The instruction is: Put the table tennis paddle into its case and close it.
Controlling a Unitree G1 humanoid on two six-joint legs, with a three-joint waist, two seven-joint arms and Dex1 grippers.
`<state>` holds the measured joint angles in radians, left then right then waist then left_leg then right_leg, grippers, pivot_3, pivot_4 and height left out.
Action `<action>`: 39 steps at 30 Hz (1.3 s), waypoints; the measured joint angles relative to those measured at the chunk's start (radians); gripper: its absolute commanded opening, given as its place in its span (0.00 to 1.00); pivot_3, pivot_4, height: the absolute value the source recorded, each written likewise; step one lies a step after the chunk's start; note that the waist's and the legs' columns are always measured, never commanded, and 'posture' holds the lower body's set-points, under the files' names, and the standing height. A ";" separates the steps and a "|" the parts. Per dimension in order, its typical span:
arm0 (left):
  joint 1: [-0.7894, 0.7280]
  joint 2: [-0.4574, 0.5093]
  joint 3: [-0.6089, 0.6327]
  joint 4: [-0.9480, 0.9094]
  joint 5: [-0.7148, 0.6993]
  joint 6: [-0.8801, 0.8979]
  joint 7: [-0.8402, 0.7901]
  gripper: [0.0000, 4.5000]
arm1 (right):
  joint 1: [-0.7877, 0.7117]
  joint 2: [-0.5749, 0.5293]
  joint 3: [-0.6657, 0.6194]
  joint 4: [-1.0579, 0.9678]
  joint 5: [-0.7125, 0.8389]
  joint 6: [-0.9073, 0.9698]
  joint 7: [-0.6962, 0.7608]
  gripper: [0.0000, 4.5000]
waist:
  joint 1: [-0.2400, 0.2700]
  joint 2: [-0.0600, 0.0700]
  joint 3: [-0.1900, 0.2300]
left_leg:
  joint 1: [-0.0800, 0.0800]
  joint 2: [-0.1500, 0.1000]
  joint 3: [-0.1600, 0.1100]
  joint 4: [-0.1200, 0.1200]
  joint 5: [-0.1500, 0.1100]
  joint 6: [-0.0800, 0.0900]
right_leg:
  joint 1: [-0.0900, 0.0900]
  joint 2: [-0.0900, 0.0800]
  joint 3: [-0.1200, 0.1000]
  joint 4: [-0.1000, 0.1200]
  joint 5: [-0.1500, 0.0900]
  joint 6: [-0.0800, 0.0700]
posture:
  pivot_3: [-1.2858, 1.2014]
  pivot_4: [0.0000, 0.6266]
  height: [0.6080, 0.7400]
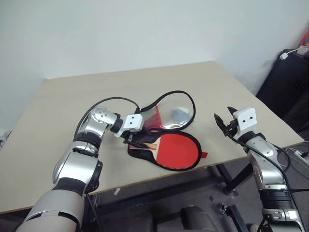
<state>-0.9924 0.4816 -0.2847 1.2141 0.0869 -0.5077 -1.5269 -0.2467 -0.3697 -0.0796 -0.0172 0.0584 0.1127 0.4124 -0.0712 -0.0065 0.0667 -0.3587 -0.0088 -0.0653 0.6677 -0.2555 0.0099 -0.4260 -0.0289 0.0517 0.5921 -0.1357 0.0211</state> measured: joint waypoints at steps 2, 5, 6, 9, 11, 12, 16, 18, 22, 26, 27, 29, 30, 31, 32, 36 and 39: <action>0.000 -0.007 0.009 0.000 0.000 0.000 0.001 0.67 | 0.000 0.000 0.000 0.000 0.000 0.000 0.000 0.65 | 0.000 0.000 0.000 | 0.000 0.000 0.000 0.000 0.000 0.000 | 0.000 0.000 0.000 0.000 0.000 0.000 | 0.52 0.00 1.00; 0.000 -0.014 0.029 0.000 -0.004 0.006 0.011 0.67 | 0.000 0.000 0.004 0.000 0.000 0.000 0.001 0.65 | 0.000 0.000 0.000 | 0.000 0.000 0.000 0.000 0.000 0.000 | 0.000 0.000 0.000 0.000 0.000 0.000 | 0.52 0.00 1.00; 0.000 -0.019 0.037 0.000 -0.006 0.011 0.020 0.67 | 0.000 0.000 0.004 0.000 0.000 0.000 0.001 0.65 | 0.000 0.000 0.000 | 0.000 0.000 0.000 0.000 0.000 0.000 | 0.000 0.000 0.000 0.000 0.000 0.000 | 0.52 0.00 1.00; -0.008 -0.037 0.068 0.006 -0.009 0.032 0.088 0.67 | -0.005 0.000 0.008 0.002 0.000 0.000 0.003 0.65 | 0.000 0.000 0.000 | 0.000 0.000 0.000 0.001 0.000 0.000 | 0.000 0.000 0.000 0.000 0.000 0.000 | 0.52 0.00 1.00; -0.027 -0.050 0.094 0.014 -0.018 0.067 0.156 0.67 | -0.013 0.000 0.013 0.002 0.001 0.000 0.007 0.65 | 0.000 0.000 0.000 | 0.000 0.000 0.000 0.001 0.000 0.000 | 0.000 0.001 0.001 0.000 0.001 0.001 | 0.52 0.00 1.00; -0.038 -0.059 0.123 0.019 -0.030 0.096 0.196 0.67 | -0.017 0.000 0.014 0.002 0.006 0.003 0.015 0.65 | 0.000 0.000 0.000 | 0.000 0.000 0.000 0.001 0.000 0.000 | 0.000 0.001 0.001 0.000 0.001 0.001 | 0.52 0.00 1.00; -0.077 -0.081 0.224 0.021 -0.083 0.200 0.371 0.67 | -0.021 -0.001 0.028 0.002 0.049 0.050 0.068 0.65 | 0.000 0.000 0.000 | 0.000 0.000 0.000 0.001 0.000 0.000 | 0.001 0.001 0.001 0.000 0.001 0.002 | 0.52 0.00 1.00; -0.078 -0.086 0.270 0.021 -0.105 0.238 0.473 0.67 | -0.040 -0.001 0.034 0.014 0.062 0.093 0.086 0.65 | -0.004 0.000 0.000 | 0.001 0.000 0.000 0.001 0.000 0.000 | 0.001 0.001 0.002 0.000 0.001 0.002 | 0.52 0.00 1.00; -0.055 -0.087 0.346 0.012 -0.139 0.295 0.644 0.67 | -0.127 -0.002 0.036 0.078 0.072 0.189 0.092 0.65 | -0.004 0.000 0.000 | 0.002 0.000 0.000 0.001 0.000 0.000 | 0.001 0.002 0.001 0.000 0.002 0.003 | 0.52 0.00 1.00; 0.028 -0.087 0.367 -0.042 -0.143 0.319 0.726 0.67 | -0.200 0.012 0.032 0.142 0.110 0.254 0.109 0.65 | -0.004 0.000 0.000 | 0.002 0.000 0.000 0.001 0.000 0.000 | 0.001 0.002 0.003 0.000 0.002 0.003 | 0.52 0.00 1.00; 0.062 -0.086 0.377 -0.075 -0.146 0.336 0.750 0.67 | -0.226 0.023 0.028 0.169 0.129 0.271 0.116 0.65 | -0.005 0.000 0.000 | 0.002 0.000 0.001 0.001 0.000 0.000 | 0.001 0.002 0.003 0.000 0.002 0.003 | 0.52 0.00 1.00; 0.100 -0.085 0.386 -0.123 -0.155 0.362 0.775 0.67 | -0.264 0.032 0.027 0.207 0.148 0.291 0.126 0.65 | -0.005 0.000 0.000 | 0.002 0.000 0.001 0.001 0.000 0.000 | 0.001 0.002 0.003 0.000 0.002 0.003 | 0.52 0.00 1.00; 0.143 -0.083 0.390 -0.186 -0.165 0.383 0.790 0.67 | -0.305 0.037 0.026 0.248 0.160 0.309 0.139 0.65 | -0.005 0.000 0.000 | 0.002 0.000 0.001 0.001 0.000 0.000 | 0.001 0.002 0.004 0.000 0.002 0.004 | 0.52 0.00 1.00; 0.154 -0.083 0.389 -0.202 -0.168 0.388 0.791 0.67 | -0.314 0.037 0.023 0.256 0.168 0.314 0.141 0.65 | -0.005 0.000 0.000 | 0.002 0.000 0.001 0.001 0.000 0.000 | 0.001 0.002 0.004 0.000 0.002 0.003 | 0.52 0.00 1.00; 0.184 -0.078 0.391 -0.245 -0.176 0.409 0.798 0.67 | -0.341 0.041 0.021 0.287 0.180 0.325 0.151 0.65 | -0.005 0.000 0.000 | 0.002 0.000 0.001 0.001 0.000 0.000 | 0.001 0.002 0.004 0.000 0.002 0.004 | 0.52 0.00 1.00; 0.277 -0.068 0.396 -0.383 -0.190 0.498 0.819 0.67 | -0.465 0.061 -0.019 0.445 0.228 0.374 0.166 0.65 | -0.003 0.000 0.000 | 0.002 0.000 0.000 0.001 0.000 0.000 | 0.001 0.003 0.004 0.000 0.003 0.004 | 0.52 0.00 1.00; 0.302 -0.064 0.400 -0.445 -0.207 0.536 0.828 0.67 | -0.551 0.075 -0.028 0.573 0.246 0.392 0.174 0.65 | -0.005 0.000 0.000 | 0.002 0.001 0.001 0.001 0.000 0.000 | 0.001 0.005 0.006 0.000 0.003 0.003 | 0.52 0.00 1.00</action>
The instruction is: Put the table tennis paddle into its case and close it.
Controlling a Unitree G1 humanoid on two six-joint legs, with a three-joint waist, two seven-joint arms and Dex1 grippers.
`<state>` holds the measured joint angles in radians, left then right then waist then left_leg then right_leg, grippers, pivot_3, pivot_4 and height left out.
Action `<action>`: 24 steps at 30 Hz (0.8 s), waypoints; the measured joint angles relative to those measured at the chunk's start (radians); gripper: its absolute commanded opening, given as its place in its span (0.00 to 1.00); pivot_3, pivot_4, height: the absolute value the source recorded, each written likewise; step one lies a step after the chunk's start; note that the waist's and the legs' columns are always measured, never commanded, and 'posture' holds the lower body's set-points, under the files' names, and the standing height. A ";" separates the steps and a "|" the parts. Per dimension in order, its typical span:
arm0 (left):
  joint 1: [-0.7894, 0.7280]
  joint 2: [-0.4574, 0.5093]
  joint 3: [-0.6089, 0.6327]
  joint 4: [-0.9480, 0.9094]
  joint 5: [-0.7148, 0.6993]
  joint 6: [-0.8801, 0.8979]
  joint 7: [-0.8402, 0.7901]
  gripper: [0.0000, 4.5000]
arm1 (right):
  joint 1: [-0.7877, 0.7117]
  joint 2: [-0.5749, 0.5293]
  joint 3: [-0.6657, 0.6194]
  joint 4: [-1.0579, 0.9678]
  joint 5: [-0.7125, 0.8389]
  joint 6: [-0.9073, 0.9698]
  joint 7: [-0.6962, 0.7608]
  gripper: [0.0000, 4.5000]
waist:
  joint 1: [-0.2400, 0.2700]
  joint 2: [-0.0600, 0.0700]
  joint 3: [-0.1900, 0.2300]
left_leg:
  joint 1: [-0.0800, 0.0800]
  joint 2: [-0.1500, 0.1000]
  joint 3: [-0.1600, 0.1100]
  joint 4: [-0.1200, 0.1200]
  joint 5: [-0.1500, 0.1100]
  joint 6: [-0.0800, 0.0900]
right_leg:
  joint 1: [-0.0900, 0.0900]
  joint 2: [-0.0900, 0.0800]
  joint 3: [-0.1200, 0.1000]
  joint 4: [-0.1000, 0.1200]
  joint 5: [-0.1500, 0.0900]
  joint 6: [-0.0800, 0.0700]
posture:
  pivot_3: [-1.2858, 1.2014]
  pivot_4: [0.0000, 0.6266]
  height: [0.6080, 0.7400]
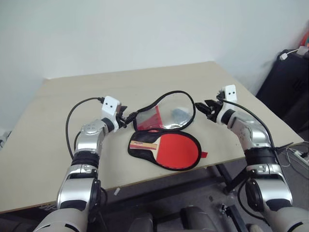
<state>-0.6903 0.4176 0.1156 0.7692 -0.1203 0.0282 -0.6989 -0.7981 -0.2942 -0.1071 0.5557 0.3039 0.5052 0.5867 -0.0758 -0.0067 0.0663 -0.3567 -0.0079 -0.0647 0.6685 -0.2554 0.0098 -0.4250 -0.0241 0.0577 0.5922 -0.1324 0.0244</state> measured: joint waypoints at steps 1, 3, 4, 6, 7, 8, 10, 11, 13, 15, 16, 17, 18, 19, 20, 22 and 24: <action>0.007 0.002 0.004 -0.021 -0.006 0.011 0.002 0.67 | -0.033 0.007 -0.003 0.058 0.003 0.001 0.003 0.65 | -0.001 0.000 0.000 | 0.000 0.000 0.000 0.000 0.000 0.000 | 0.000 0.000 0.000 0.000 0.000 0.000 | 0.52 0.00 1.00; 0.014 0.002 0.008 -0.069 -0.016 0.038 0.007 0.67 | -0.109 0.014 -0.023 0.189 0.010 0.005 0.002 0.65 | -0.001 0.000 0.000 | 0.000 0.000 0.000 0.000 0.000 0.000 | 0.000 0.001 0.001 0.000 0.000 0.000 | 0.52 0.00 1.00; 0.018 0.003 0.011 -0.088 -0.018 0.048 0.010 0.67 | -0.136 0.017 -0.031 0.238 0.010 0.004 0.003 0.65 | -0.001 0.000 0.000 | 0.000 0.001 0.000 0.000 0.000 0.000 | 0.000 0.002 0.002 0.000 0.000 0.000 | 0.52 0.00 1.00; 0.025 0.003 0.013 -0.111 -0.022 0.064 0.013 0.67 | -0.163 0.022 -0.040 0.298 0.010 -0.002 0.004 0.65 | -0.001 0.000 0.000 | 0.000 0.001 0.001 -0.001 0.000 0.000 | 0.000 0.002 0.002 -0.001 0.000 0.000 | 0.52 0.00 1.00; 0.034 0.003 0.014 -0.124 -0.028 0.074 0.013 0.67 | -0.181 0.025 -0.041 0.343 0.009 -0.011 0.005 0.65 | -0.002 0.001 0.000 | 0.000 0.001 0.001 -0.001 0.000 0.000 | 0.000 0.002 0.003 -0.001 0.000 0.000 | 0.52 0.00 1.00; 0.042 0.002 0.013 -0.135 -0.035 0.080 0.013 0.67 | -0.191 0.026 -0.041 0.376 0.008 -0.018 0.006 0.65 | -0.003 0.001 0.000 | 0.000 0.001 0.001 -0.001 0.000 0.000 | 0.000 0.002 0.003 -0.001 0.000 0.000 | 0.52 0.00 1.00; 0.056 0.003 0.013 -0.143 -0.040 0.091 0.014 0.67 | -0.207 0.029 -0.042 0.433 0.006 -0.039 0.009 0.65 | -0.008 0.001 0.000 | 0.000 0.001 0.001 -0.001 0.000 0.000 | -0.001 0.002 0.003 -0.001 0.000 0.000 | 0.52 0.00 1.00; 0.060 0.003 0.013 -0.144 -0.042 0.098 0.014 0.67 | -0.215 0.030 -0.042 0.457 0.004 -0.050 0.013 0.65 | -0.009 0.001 0.000 | 0.000 0.001 0.001 -0.001 0.000 0.000 | 0.000 0.002 0.004 -0.001 0.000 0.000 | 0.52 0.00 1.00; 0.066 0.003 0.013 -0.153 -0.047 0.106 0.016 0.67 | -0.230 0.031 -0.041 0.497 -0.004 -0.069 0.022 0.65 | -0.014 0.001 0.000 | 0.000 0.001 0.001 -0.001 0.000 0.000 | 0.000 0.003 0.005 -0.001 0.000 0.000 | 0.52 0.00 1.00; 0.069 0.003 0.013 -0.166 -0.050 0.111 0.017 0.67 | -0.252 0.033 -0.042 0.532 -0.012 -0.083 0.025 0.65 | -0.020 0.001 0.000 | 0.000 0.001 0.001 -0.001 0.000 0.000 | 0.000 0.004 0.007 0.000 0.000 0.000 | 0.52 0.00 1.00; 0.070 0.003 0.013 -0.173 -0.052 0.113 0.018 0.67 | -0.261 0.034 -0.043 0.542 -0.012 -0.090 0.029 0.65 | -0.024 0.001 0.000 | 0.000 0.001 0.001 -0.001 0.000 0.000 | 0.000 0.005 0.008 0.000 0.000 0.000 | 0.52 0.00 1.00; 0.070 0.003 0.013 -0.177 -0.053 0.114 0.019 0.67 | -0.271 0.034 -0.045 0.555 -0.012 -0.093 0.032 0.65 | -0.027 0.001 0.000 | 0.000 0.001 0.001 -0.001 0.000 0.000 | 0.000 0.005 0.008 0.000 0.000 0.000 | 0.52 0.00 1.00; 0.070 0.003 0.013 -0.180 -0.054 0.116 0.020 0.67 | -0.279 0.035 -0.050 0.567 -0.012 -0.096 0.037 0.65 | -0.027 0.001 0.000 | 0.000 0.001 0.001 -0.001 0.000 0.000 | 0.000 0.006 0.008 0.000 0.000 0.000 | 0.52 0.00 1.00; 0.071 0.003 0.013 -0.182 -0.054 0.118 0.022 0.68 | -0.286 0.035 -0.052 0.577 -0.013 -0.100 0.042 0.69 | -0.028 0.001 0.000 | 0.000 0.001 0.001 -0.001 0.000 0.000 | -0.001 0.006 0.009 0.000 0.000 0.000 | 0.52 0.00 1.00; 0.072 0.003 0.013 -0.183 -0.054 0.119 0.022 0.68 | -0.289 0.035 -0.052 0.582 -0.014 -0.102 0.044 0.73 | -0.029 0.001 0.000 | 0.000 0.001 0.002 -0.001 0.000 0.000 | -0.001 0.006 0.009 0.000 0.000 0.000 | 0.52 0.00 1.00; 0.092 0.003 0.013 -0.210 -0.054 0.125 0.025 0.68 | -0.297 0.041 -0.050 0.604 -0.035 -0.123 0.042 0.76 | -0.034 0.001 0.000 | 0.000 0.002 0.002 -0.001 0.000 0.000 | -0.001 0.007 0.009 0.000 0.000 0.000 | 0.52 0.00 1.00; 0.099 0.002 0.012 -0.214 -0.054 0.130 0.027 0.68 | -0.297 0.045 -0.049 0.618 -0.044 -0.127 0.041 0.76 | -0.034 0.001 0.000 | 0.000 0.002 0.002 -0.001 0.000 0.000 | -0.001 0.007 0.010 0.000 0.000 0.000 | 0.52 0.00 1.00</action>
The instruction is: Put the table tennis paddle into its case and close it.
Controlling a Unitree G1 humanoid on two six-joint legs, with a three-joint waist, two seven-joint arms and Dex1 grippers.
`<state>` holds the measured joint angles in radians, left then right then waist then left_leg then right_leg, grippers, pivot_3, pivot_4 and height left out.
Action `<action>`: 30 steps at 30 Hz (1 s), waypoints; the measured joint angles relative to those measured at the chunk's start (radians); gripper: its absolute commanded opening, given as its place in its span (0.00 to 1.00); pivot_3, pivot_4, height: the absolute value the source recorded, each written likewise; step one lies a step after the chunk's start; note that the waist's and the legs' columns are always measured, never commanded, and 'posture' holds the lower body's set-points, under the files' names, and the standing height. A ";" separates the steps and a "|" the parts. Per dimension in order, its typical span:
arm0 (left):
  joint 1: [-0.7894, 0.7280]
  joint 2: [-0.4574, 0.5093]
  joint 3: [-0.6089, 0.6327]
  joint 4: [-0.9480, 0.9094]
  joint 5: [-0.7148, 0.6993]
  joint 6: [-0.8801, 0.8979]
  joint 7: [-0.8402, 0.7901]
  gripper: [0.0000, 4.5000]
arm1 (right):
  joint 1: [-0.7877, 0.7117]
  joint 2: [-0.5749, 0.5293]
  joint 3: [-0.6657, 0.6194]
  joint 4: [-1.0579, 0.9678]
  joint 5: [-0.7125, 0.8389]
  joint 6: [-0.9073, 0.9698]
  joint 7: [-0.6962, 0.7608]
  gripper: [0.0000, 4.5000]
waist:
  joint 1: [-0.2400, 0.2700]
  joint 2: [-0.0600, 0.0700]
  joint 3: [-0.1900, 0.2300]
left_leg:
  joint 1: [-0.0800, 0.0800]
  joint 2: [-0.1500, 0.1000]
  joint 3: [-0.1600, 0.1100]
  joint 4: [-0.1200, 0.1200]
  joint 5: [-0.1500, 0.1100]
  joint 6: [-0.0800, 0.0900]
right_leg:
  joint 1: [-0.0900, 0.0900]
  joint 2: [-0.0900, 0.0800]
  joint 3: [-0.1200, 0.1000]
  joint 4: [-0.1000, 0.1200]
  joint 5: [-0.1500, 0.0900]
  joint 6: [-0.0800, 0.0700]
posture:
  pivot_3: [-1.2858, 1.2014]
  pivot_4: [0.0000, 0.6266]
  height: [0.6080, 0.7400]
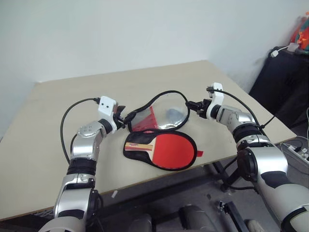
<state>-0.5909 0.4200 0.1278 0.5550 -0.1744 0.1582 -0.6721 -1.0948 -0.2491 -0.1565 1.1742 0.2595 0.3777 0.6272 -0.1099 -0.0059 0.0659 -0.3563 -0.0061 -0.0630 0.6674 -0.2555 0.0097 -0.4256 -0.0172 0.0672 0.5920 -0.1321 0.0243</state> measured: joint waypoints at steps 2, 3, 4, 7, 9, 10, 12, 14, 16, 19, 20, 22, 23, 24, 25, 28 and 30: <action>0.007 0.000 0.000 -0.005 0.000 0.008 0.003 0.68 | -0.002 0.003 -0.001 0.017 -0.012 -0.004 0.000 0.76 | 0.000 0.000 0.000 | 0.000 0.000 0.000 0.000 0.000 0.000 | 0.000 0.000 0.001 0.000 0.000 0.000 | 0.52 0.00 1.00; 0.010 0.000 0.000 -0.008 0.000 0.009 0.003 0.68 | -0.002 0.005 -0.001 0.022 -0.016 -0.006 0.000 0.76 | 0.000 0.000 0.000 | 0.000 0.000 0.000 0.000 0.000 0.000 | 0.000 0.000 0.001 0.000 0.000 0.000 | 0.52 0.00 1.00; 0.013 0.000 0.000 -0.011 0.000 0.010 0.005 0.68 | -0.003 0.008 -0.001 0.028 -0.023 -0.008 0.000 0.76 | 0.000 0.000 0.000 | 0.000 0.000 0.000 0.000 0.000 0.000 | 0.000 0.000 0.001 0.000 0.000 0.000 | 0.52 0.00 1.00; 0.014 0.000 0.000 -0.014 0.000 0.018 0.010 0.68 | -0.003 0.017 -0.002 0.038 -0.031 -0.011 0.000 0.76 | 0.000 0.000 0.000 | 0.000 0.000 0.000 0.000 0.000 0.000 | 0.000 0.001 0.001 0.000 0.000 0.000 | 0.52 0.00 1.00; 0.014 0.000 0.000 -0.014 -0.001 0.019 0.010 0.68 | -0.006 0.025 -0.002 0.043 -0.035 -0.011 0.000 0.76 | 0.000 0.000 0.000 | 0.000 0.000 0.000 0.000 0.000 0.000 | 0.000 0.001 0.001 0.000 0.000 0.000 | 0.52 0.00 1.00; 0.014 0.000 0.000 -0.014 -0.001 0.019 0.010 0.68 | -0.007 0.027 -0.002 0.046 -0.035 -0.011 0.000 0.76 | 0.000 0.000 0.000 | 0.000 0.000 0.000 0.000 0.000 0.000 | 0.000 0.001 0.001 0.000 0.000 0.000 | 0.52 0.00 1.00; 0.014 0.000 0.000 -0.014 -0.001 0.020 0.010 0.68 | -0.012 0.031 -0.004 0.055 -0.036 -0.011 0.000 0.76 | 0.000 0.000 0.000 | 0.000 0.000 0.000 0.000 0.000 0.000 | 0.000 0.001 0.001 0.000 0.000 0.000 | 0.52 0.00 1.00; 0.014 -0.001 0.000 -0.014 -0.001 0.020 0.010 0.68 | -0.012 0.035 -0.007 0.060 -0.037 -0.012 -0.001 0.76 | 0.000 0.000 0.000 | 0.000 0.000 0.000 0.000 0.000 0.000 | 0.000 0.001 0.001 0.000 0.000 0.000 | 0.52 0.00 1.00; 0.014 -0.003 -0.001 -0.014 -0.001 0.021 0.010 0.68 | -0.012 0.039 -0.010 0.066 -0.036 -0.013 -0.001 0.68 | 0.000 0.000 0.000 | -0.001 0.000 0.000 0.000 0.000 0.000 | 0.000 0.001 0.001 0.000 0.000 0.000 | 0.52 0.00 1.00; 0.014 -0.003 -0.001 -0.014 -0.001 0.021 0.010 0.68 | -0.012 0.042 -0.013 0.066 -0.036 -0.017 0.003 0.54 | 0.000 0.000 0.000 | -0.001 0.000 0.000 0.000 0.000 0.000 | 0.000 0.001 0.001 0.000 0.000 0.000 | 0.52 0.00 1.00; 0.014 -0.003 -0.001 -0.014 -0.001 0.021 0.010 0.68 | -0.012 0.042 -0.013 0.066 -0.036 -0.019 0.008 0.46 | 0.000 0.000 0.000 | -0.001 0.000 0.000 0.000 0.000 0.000 | 0.000 0.001 0.001 0.000 0.000 0.000 | 0.52 0.00 1.00; 0.014 -0.003 -0.001 -0.014 -0.001 0.022 0.010 0.68 | -0.011 0.042 -0.013 0.066 -0.036 -0.021 0.012 0.33 | 0.000 0.000 0.000 | -0.001 0.000 0.000 0.000 0.000 0.000 | 0.000 0.001 0.001 0.000 0.000 0.000 | 0.52 0.00 1.00; 0.014 -0.003 0.000 -0.014 -0.001 0.022 0.011 0.68 | -0.011 0.042 -0.014 0.066 -0.036 -0.022 0.015 0.28 | 0.000 0.000 0.000 | -0.001 0.000 0.000 0.000 0.000 0.000 | 0.000 0.001 0.001 0.000 0.000 0.000 | 0.52 0.00 1.00; 0.014 -0.004 0.000 -0.014 -0.002 0.024 0.011 0.68 | -0.011 0.042 -0.013 0.066 -0.036 -0.024 0.021 0.23 | 0.000 0.000 0.000 | -0.001 0.000 0.000 0.000 0.000 0.000 | 0.000 0.001 0.001 0.000 0.000 0.000 | 0.52 0.00 1.00; 0.014 -0.005 0.001 -0.015 -0.005 0.025 0.011 0.68 | -0.009 0.041 -0.013 0.063 -0.036 -0.033 0.033 0.16 | 0.000 0.000 0.000 | -0.001 0.000 0.000 0.000 0.000 0.000 | 0.000 0.001 0.001 0.000 0.000 0.000 | 0.52 0.00 1.00; 0.013 -0.018 0.025 -0.018 -0.040 0.028 0.025 0.68 | 0.015 0.038 -0.011 0.022 -0.035 -0.058 0.095 0.00 | 0.000 0.000 0.000 | -0.001 0.000 0.000 0.000 0.000 0.000 | -0.001 0.001 0.001 0.000 0.000 0.000 | 0.52 0.00 1.00; 0.006 -0.025 0.048 -0.018 -0.064 0.032 0.038 0.68 | 0.039 0.037 -0.008 -0.019 -0.035 -0.072 0.138 0.00 | 0.000 0.000 0.000 | -0.001 0.000 0.000 0.000 0.000 0.000 | -0.001 0.001 0.001 0.000 0.000 0.000 | 0.52 0.00 1.00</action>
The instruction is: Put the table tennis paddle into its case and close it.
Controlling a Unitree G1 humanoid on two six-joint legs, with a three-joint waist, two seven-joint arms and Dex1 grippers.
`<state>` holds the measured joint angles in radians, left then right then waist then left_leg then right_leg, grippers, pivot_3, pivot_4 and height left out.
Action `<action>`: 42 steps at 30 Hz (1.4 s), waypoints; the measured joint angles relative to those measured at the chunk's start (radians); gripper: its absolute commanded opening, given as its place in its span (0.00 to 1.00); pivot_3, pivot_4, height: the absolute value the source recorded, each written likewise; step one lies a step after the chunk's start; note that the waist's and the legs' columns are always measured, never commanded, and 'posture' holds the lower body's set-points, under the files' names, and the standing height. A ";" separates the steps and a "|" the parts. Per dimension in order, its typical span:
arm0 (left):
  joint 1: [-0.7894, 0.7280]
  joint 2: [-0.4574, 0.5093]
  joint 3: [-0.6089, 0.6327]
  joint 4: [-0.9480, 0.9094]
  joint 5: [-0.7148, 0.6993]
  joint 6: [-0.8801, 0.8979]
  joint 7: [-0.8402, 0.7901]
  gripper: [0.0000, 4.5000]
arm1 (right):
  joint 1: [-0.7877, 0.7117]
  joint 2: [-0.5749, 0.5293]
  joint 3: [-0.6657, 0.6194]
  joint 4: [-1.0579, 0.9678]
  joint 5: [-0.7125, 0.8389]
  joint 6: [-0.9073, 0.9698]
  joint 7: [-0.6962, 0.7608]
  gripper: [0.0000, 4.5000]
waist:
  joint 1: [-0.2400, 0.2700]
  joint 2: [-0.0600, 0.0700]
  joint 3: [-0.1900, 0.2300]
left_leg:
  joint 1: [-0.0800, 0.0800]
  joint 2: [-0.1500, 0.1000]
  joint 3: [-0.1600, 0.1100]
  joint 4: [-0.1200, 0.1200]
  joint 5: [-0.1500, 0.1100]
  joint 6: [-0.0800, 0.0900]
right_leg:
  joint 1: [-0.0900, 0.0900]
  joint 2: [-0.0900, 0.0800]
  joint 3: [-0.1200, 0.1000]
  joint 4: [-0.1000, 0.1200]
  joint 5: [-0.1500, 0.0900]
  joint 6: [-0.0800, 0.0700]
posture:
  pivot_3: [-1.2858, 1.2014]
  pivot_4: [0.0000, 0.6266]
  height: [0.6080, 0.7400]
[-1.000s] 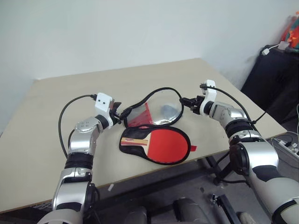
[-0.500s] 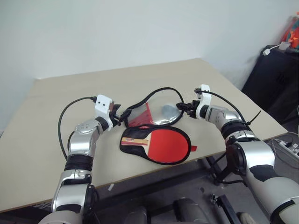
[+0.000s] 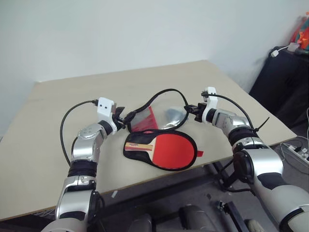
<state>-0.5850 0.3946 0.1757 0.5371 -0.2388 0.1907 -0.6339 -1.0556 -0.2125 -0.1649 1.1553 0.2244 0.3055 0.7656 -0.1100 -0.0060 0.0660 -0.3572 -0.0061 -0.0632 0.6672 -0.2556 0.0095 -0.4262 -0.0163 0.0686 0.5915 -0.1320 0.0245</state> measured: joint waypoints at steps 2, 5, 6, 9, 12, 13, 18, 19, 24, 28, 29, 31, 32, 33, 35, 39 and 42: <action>-0.009 0.000 0.013 0.000 -0.013 0.001 0.010 0.68 | 0.020 -0.002 0.001 -0.025 0.000 -0.004 0.021 0.00 | 0.000 0.000 0.000 | 0.000 0.000 0.000 0.000 0.000 0.000 | 0.000 0.000 0.000 0.000 0.000 0.000 | 0.52 0.00 1.00; -0.033 -0.001 0.044 0.002 -0.035 0.001 0.035 0.68 | 0.059 -0.003 0.010 -0.078 0.000 -0.012 0.051 0.00 | 0.000 0.000 0.000 | 0.000 0.000 0.000 0.000 0.000 0.000 | 0.000 0.000 0.000 0.000 0.000 0.000 | 0.52 0.00 1.00; -0.046 -0.003 0.057 0.009 -0.048 0.001 0.048 0.68 | 0.075 -0.004 0.017 -0.099 -0.001 -0.018 0.062 0.00 | 0.000 0.000 0.000 | 0.000 0.000 0.000 0.000 0.000 0.000 | 0.000 0.000 0.000 0.000 0.000 0.000 | 0.52 0.00 1.00; -0.092 -0.007 0.100 0.035 -0.073 -0.004 0.092 0.68 | 0.120 -0.005 0.034 -0.166 -0.001 -0.040 0.090 0.00 | 0.000 0.000 0.000 | 0.000 0.000 0.000 0.000 0.000 0.000 | 0.000 0.000 0.000 0.000 0.000 0.000 | 0.52 0.00 1.00; -0.124 -0.009 0.128 0.071 -0.090 -0.009 0.134 0.68 | 0.156 -0.010 0.046 -0.213 -0.001 -0.062 0.112 0.00 | 0.001 0.000 0.000 | 0.000 0.000 0.000 0.000 0.000 0.000 | 0.000 0.000 0.000 0.000 0.000 0.000 | 0.52 0.00 1.00; -0.127 -0.009 0.130 0.078 -0.091 -0.011 0.142 0.68 | 0.164 -0.010 0.047 -0.223 -0.001 -0.069 0.115 0.00 | 0.001 0.000 0.000 | 0.000 0.000 0.000 0.000 0.000 0.000 | 0.000 0.000 0.000 0.000 0.000 0.000 | 0.52 0.00 1.00; -0.144 -0.003 0.149 0.134 -0.092 -0.028 0.184 0.68 | 0.245 -0.017 0.060 -0.326 0.015 -0.144 0.192 0.00 | 0.001 0.000 0.000 | 0.000 0.000 0.000 0.000 0.000 0.000 | 0.000 0.000 0.000 0.000 0.000 0.000 | 0.52 0.00 1.00; -0.144 -0.002 0.149 0.137 -0.092 -0.028 0.186 0.68 | 0.250 -0.017 0.059 -0.335 0.023 -0.147 0.199 0.00 | 0.001 0.000 0.000 | 0.000 0.000 0.000 0.000 0.000 0.000 | 0.000 0.000 0.000 0.000 0.000 0.000 | 0.52 0.00 1.00; -0.146 -0.001 0.147 0.148 -0.090 -0.045 0.187 0.68 | 0.289 -0.016 0.041 -0.429 0.085 -0.158 0.260 0.00 | 0.001 0.000 0.000 | 0.000 0.000 0.000 0.000 0.000 0.000 | 0.000 0.000 0.000 0.000 0.000 0.000 | 0.52 0.00 1.00; -0.151 0.001 0.147 0.173 -0.089 -0.050 0.187 0.68 | 0.324 -0.014 0.040 -0.505 0.129 -0.138 0.297 0.00 | 0.001 0.000 0.000 | 0.000 0.000 0.000 0.000 0.000 0.000 | 0.000 0.000 0.000 0.000 0.000 0.000 | 0.52 0.00 1.00; -0.152 0.002 0.147 0.179 -0.089 -0.051 0.187 0.68 | 0.328 -0.015 0.041 -0.515 0.134 -0.132 0.303 0.00 | 0.001 0.000 0.000 | 0.000 0.000 0.000 0.000 0.000 0.000 | 0.000 0.000 0.000 0.000 0.000 0.000 | 0.52 0.00 1.00; -0.158 0.003 0.148 0.189 -0.089 -0.054 0.187 0.68 | 0.340 -0.019 0.044 -0.545 0.138 -0.120 0.315 0.00 | 0.001 0.000 0.000 | 0.000 0.000 0.000 0.000 0.000 0.000 | 0.000 0.000 0.000 0.000 0.000 0.000 | 0.52 0.00 1.00; -0.162 0.004 0.148 0.191 -0.090 -0.057 0.188 0.68 | 0.347 -0.021 0.046 -0.558 0.138 -0.114 0.322 0.00 | 0.002 0.000 0.000 | 0.000 0.000 0.000 0.000 0.000 0.000 | 0.000 0.000 0.000 0.000 0.000 0.000 | 0.52 0.00 1.00; -0.172 0.004 0.152 0.201 -0.092 -0.059 0.188 0.68 | 0.360 -0.031 0.058 -0.579 0.138 -0.112 0.335 0.00 | 0.003 0.000 0.000 | 0.000 0.000 0.000 0.000 0.000 0.000 | 0.000 0.000 -0.001 0.000 0.000 0.000 | 0.52 0.00 1.00; -0.190 0.005 0.163 0.209 -0.094 -0.064 0.189 0.68 | 0.383 -0.050 0.086 -0.604 0.133 -0.114 0.364 0.00 | 0.004 0.000 0.000 | 0.000 0.000 0.000 0.000 0.000 0.000 | 0.000 0.000 -0.001 0.000 0.000 0.000 | 0.52 0.00 1.00; -0.217 0.015 0.166 0.227 -0.094 -0.076 0.186 0.68 | 0.430 -0.078 0.147 -0.632 0.106 -0.142 0.408 0.00 | 0.007 0.000 0.000 | 0.000 0.000 0.000 0.000 0.000 0.000 | 0.000 0.000 0.000 0.000 0.000 0.000 | 0.52 0.00 1.00; -0.227 0.020 0.166 0.252 -0.094 -0.084 0.177 0.68 | 0.447 -0.090 0.180 -0.635 0.084 -0.194 0.430 0.00 | 0.007 0.000 0.000 | 0.001 0.000 0.000 0.000 0.000 0.000 | 0.000 0.000 0.000 0.000 0.000 0.000 | 0.52 0.00 1.00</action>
<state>-0.8117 0.4147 0.3420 0.7896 -0.3324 0.1067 -0.4564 -0.6084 -0.3021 0.0153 0.5200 0.3080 0.1115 1.1957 -0.1032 -0.0062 0.0659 -0.3566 -0.0064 -0.0629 0.6674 -0.2557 0.0092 -0.4261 -0.0163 0.0681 0.5917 -0.1320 0.0246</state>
